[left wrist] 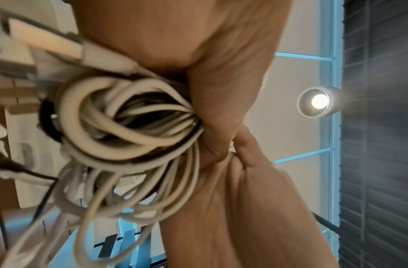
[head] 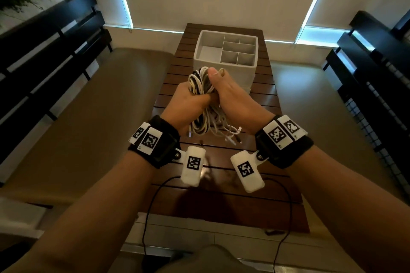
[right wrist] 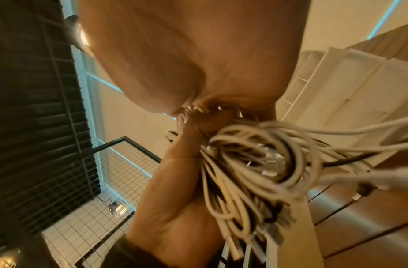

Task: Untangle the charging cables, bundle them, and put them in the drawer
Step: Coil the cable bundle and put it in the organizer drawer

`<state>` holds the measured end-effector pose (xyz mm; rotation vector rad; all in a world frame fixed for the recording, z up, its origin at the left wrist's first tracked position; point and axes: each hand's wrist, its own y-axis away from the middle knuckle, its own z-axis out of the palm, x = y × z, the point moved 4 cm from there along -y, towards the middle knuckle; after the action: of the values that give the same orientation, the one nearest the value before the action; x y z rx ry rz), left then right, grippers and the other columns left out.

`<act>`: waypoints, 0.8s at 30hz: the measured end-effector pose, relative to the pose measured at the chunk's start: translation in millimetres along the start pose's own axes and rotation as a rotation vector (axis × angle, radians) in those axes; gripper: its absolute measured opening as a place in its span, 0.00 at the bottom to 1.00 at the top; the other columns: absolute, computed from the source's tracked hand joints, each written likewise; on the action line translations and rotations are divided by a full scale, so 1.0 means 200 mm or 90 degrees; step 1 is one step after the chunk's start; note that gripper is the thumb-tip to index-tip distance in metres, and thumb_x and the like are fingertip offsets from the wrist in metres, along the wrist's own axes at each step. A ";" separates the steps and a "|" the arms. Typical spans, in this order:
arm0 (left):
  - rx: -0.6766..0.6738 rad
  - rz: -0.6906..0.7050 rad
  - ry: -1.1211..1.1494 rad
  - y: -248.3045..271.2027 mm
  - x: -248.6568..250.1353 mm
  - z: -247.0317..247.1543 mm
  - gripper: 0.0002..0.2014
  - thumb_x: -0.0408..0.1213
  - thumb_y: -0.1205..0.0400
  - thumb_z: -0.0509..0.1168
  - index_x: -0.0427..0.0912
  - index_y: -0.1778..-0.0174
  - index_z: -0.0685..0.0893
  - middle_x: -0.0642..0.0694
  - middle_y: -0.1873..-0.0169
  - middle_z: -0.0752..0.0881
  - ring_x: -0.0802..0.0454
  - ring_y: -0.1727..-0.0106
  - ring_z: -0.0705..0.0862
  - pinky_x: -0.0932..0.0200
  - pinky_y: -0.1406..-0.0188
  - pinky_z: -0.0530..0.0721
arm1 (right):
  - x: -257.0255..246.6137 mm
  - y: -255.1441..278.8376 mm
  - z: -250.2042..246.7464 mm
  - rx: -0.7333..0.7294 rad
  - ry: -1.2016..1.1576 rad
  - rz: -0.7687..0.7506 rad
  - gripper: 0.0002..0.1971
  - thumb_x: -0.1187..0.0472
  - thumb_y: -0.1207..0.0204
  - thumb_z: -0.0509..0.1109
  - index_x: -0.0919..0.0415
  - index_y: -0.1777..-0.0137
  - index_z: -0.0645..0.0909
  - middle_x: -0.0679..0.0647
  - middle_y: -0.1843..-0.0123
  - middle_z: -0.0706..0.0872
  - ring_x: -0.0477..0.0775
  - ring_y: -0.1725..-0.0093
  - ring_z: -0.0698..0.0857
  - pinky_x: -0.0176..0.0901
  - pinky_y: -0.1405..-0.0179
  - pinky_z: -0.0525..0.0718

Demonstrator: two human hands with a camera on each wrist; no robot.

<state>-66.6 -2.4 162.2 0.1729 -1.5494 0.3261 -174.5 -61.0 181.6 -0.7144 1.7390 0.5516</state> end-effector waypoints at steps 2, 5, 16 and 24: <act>0.020 -0.021 0.017 0.00 -0.01 0.00 0.07 0.20 0.15 0.64 0.28 0.47 0.88 0.35 0.59 0.91 0.43 0.57 0.92 0.52 0.57 0.91 | -0.03 0.01 0.02 0.035 0.048 -0.033 0.22 0.41 0.07 0.51 0.60 0.31 0.72 0.63 0.39 0.86 0.59 0.39 0.87 0.62 0.32 0.86; 0.037 -0.026 0.038 0.00 -0.04 0.00 0.09 0.24 0.14 0.64 0.21 0.42 0.84 0.21 0.52 0.87 0.34 0.51 0.89 0.36 0.48 0.90 | -0.04 0.00 0.03 0.067 0.112 -0.077 0.20 0.40 0.08 0.52 0.57 0.39 0.72 0.57 0.46 0.84 0.55 0.46 0.86 0.66 0.37 0.85; -0.092 -0.032 0.015 0.06 0.02 0.09 0.08 0.24 0.20 0.76 0.41 0.53 0.89 0.45 0.58 0.90 0.49 0.53 0.91 0.52 0.46 0.89 | -0.16 -0.06 -0.18 0.089 -0.201 -0.042 0.36 0.30 0.15 0.55 0.63 0.31 0.81 0.58 0.35 0.90 0.58 0.34 0.89 0.59 0.32 0.84; -0.081 -0.074 0.078 0.08 -0.01 0.19 0.21 0.19 0.22 0.74 0.43 0.37 0.86 0.46 0.48 0.94 0.49 0.44 0.93 0.53 0.45 0.91 | -0.21 -0.05 -0.06 -0.017 -0.148 -0.039 0.31 0.41 0.12 0.65 0.66 0.69 0.82 0.69 0.67 0.86 0.66 0.64 0.88 0.60 0.48 0.91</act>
<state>-107.0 0.6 160.4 0.1401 -1.4272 0.1443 -167.4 -69.4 225.7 -0.6916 1.4918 0.5928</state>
